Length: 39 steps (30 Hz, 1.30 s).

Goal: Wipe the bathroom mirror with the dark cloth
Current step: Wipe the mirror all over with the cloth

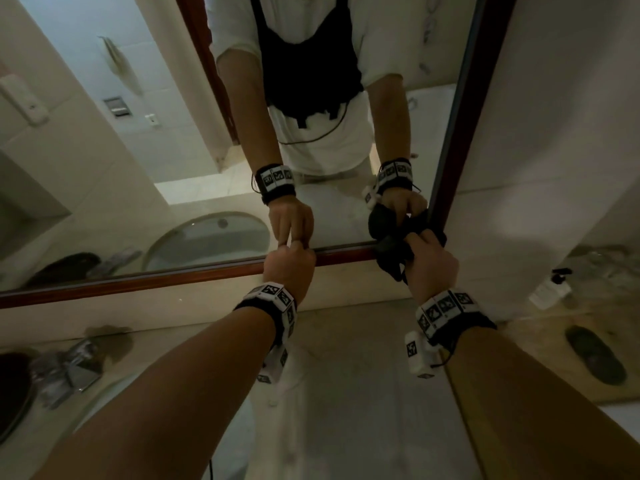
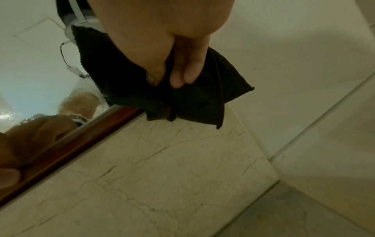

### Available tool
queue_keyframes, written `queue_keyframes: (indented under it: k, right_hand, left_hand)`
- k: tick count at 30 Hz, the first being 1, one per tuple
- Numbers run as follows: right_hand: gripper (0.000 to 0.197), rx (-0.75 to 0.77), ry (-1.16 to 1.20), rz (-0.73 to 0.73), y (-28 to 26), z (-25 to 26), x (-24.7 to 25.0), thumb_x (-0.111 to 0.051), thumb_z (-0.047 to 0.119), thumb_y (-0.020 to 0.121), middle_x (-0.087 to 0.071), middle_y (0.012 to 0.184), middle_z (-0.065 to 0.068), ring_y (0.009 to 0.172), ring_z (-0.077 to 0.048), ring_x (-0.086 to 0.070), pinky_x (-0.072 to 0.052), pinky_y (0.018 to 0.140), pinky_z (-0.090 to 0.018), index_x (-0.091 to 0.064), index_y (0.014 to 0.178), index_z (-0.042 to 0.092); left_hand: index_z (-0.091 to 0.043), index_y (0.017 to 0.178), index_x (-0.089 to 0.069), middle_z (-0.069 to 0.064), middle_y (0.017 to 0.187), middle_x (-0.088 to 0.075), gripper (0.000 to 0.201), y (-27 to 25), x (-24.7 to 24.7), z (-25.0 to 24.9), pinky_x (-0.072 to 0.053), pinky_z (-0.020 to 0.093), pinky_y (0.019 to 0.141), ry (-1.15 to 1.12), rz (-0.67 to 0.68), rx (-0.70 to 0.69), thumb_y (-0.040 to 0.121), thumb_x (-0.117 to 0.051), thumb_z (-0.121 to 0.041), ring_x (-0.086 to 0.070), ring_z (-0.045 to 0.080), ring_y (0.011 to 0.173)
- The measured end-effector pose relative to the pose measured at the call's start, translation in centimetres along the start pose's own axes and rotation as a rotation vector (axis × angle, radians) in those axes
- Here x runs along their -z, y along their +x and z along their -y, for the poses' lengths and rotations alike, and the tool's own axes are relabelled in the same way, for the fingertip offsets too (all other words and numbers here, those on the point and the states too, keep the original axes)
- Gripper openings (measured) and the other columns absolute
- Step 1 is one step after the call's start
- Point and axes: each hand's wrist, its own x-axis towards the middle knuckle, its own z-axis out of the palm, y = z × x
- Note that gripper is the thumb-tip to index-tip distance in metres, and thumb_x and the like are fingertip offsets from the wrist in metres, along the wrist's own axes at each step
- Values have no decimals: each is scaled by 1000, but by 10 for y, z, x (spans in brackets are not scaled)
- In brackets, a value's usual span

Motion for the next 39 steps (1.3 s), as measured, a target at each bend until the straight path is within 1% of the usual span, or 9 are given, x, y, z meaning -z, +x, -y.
queue_keyframes:
  k: [3,5,7,10,15,17,22,32,39]
  right_hand:
    - [29,7,35,-15,-3,-1,-5,-72,-3,73,-61,106,-15,68,-40,-62,-47,49,-35,-64,97,10]
    - [33,3,65,-30,-3,0,-7,-72,-6,70,-61,106,-17,70,-41,-62,-48,50,-36,-65,100,7]
    - [31,5,80,-71,-3,3,-6,-71,-5,72,-60,105,-19,68,-42,-61,-47,49,-36,-66,100,6]
    - [26,31,114,-195,-1,9,6,-67,-2,76,-60,107,-21,66,-41,-60,-44,48,-33,-66,100,5]
    - [34,-59,161,-390,7,14,29,-66,-2,79,-55,119,-21,71,-42,-60,-45,52,-32,-61,111,9]
    - [34,-80,168,-328,0,13,23,-65,1,81,-52,123,-22,72,-43,-60,-48,53,-35,-60,114,10]
    - [40,-224,199,-118,-21,10,-3,-64,0,83,-44,130,-21,86,-46,-61,-57,63,-48,-58,121,12]
    - [23,-260,116,-219,7,20,-1,-68,0,75,-54,111,-18,74,-42,-59,-43,54,-35,-64,94,11]
    - [28,-132,83,-276,18,15,18,-66,-4,68,-59,102,-15,70,-37,-58,-34,53,-28,-70,90,13]
  left_hand:
    - [-13,65,-70,6,63,-58,11,4,-7,1,-25,22,43,-16,-55,0,68,-80,-10,-56,25,45]
    - [-13,62,-68,6,60,-57,13,6,-12,3,-24,21,43,17,-109,-8,63,-81,-8,-53,25,41]
    - [-14,74,-71,6,69,-60,5,5,-12,2,-27,24,44,29,-75,-19,72,-74,-10,-58,25,50]
    - [-14,97,-69,7,88,-64,15,2,-10,4,-34,29,50,31,-50,-15,89,-57,-11,-63,27,70]
    - [-12,98,-67,8,92,-63,14,0,-3,5,-36,30,52,5,10,-27,90,-57,-10,-64,29,73]
    - [-12,96,-68,8,90,-62,11,-1,-2,7,-35,29,50,5,0,-26,88,-60,-9,-64,29,70]
    - [-13,111,-61,8,106,-59,20,1,-5,7,-39,33,60,17,-6,-52,95,-49,-13,-63,28,87]
    - [-14,114,-57,8,110,-57,20,1,-5,10,-41,34,62,16,15,-74,95,-50,-14,-61,27,93]
    - [-15,114,-59,6,111,-58,21,3,2,14,-46,35,62,39,34,-105,99,-47,-22,-62,27,90]
